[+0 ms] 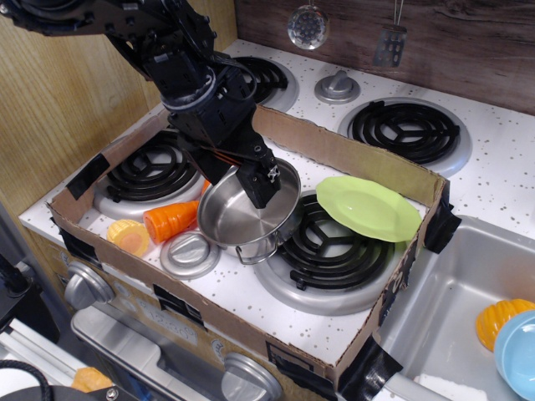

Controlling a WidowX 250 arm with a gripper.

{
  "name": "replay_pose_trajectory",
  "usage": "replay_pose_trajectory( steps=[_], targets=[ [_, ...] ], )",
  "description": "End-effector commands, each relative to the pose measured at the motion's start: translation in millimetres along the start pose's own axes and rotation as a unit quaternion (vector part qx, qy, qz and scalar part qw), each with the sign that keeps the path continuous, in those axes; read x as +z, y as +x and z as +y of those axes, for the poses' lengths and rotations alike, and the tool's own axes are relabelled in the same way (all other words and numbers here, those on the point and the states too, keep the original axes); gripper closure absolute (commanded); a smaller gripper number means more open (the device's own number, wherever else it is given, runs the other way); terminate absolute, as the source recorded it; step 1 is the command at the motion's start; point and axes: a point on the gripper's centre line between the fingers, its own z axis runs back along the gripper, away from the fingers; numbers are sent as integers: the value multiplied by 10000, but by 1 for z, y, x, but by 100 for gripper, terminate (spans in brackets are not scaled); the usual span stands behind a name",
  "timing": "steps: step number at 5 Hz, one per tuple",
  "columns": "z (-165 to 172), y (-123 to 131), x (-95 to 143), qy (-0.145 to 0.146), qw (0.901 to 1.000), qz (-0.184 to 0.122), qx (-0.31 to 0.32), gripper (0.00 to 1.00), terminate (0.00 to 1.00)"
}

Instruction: Put broccoli in pot

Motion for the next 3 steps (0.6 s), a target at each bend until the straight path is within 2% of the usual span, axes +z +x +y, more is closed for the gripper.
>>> replay_pose_trajectory(
  steps=[1, 3],
  targets=[
    [0, 0, 0, 0, 10000, 0, 0, 0, 0],
    [30, 5, 4, -46, 9993, 111, 367, 0, 0]
  ],
)
